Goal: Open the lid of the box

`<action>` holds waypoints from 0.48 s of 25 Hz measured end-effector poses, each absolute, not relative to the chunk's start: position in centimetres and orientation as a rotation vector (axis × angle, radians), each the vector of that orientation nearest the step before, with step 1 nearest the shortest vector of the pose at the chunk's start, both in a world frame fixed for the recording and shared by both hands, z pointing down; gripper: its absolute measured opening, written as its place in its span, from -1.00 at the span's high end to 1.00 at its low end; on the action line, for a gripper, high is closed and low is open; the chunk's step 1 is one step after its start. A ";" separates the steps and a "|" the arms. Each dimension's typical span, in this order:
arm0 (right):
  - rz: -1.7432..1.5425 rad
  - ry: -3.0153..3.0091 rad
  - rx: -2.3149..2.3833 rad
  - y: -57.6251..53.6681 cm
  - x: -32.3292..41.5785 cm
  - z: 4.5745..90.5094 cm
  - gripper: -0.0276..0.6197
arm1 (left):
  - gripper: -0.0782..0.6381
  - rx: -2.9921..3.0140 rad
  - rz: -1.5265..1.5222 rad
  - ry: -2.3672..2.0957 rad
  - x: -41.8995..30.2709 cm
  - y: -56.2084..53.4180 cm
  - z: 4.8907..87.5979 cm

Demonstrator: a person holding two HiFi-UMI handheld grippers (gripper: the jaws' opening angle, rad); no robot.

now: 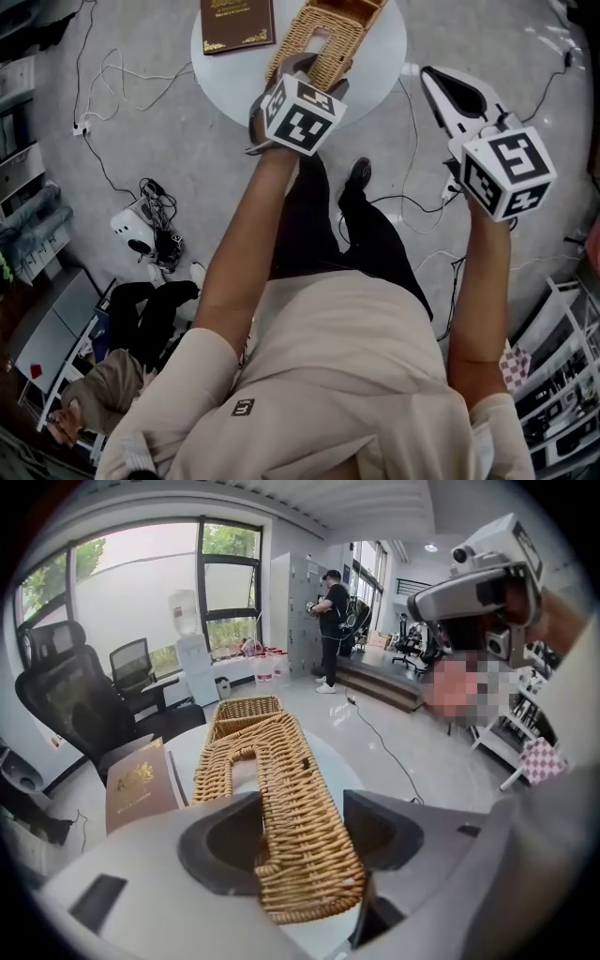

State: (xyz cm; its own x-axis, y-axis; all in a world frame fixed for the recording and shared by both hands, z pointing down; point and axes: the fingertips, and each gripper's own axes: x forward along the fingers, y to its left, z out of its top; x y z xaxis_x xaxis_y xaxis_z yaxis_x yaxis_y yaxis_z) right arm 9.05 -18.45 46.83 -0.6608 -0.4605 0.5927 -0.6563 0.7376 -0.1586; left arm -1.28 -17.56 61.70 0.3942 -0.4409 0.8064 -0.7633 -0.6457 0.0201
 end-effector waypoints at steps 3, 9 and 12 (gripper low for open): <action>0.489 -2.411 0.842 -18.5 8.9 46.5 0.94 | 0.05 2.278 1.130 -1.043 -1.5 -17.5 61.1; 0.477 -2.416 0.845 -18.7 8.6 45.6 0.94 | 0.23 2.334 1.131 -1.074 -1.8 -17.8 59.0; 0.473 -2.420 0.847 -18.7 8.5 45.2 0.94 | 0.33 2.358 1.130 -1.094 -2.0 -17.9 58.2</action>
State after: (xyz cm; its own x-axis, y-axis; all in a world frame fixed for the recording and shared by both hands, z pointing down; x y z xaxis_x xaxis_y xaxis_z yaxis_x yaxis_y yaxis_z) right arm 8.47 -18.68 45.25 -0.6643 -0.4685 0.5825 -0.6534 0.7424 -0.1481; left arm -2.01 -17.92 58.22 0.3983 -0.5068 0.7645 -0.7478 -0.6621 -0.0493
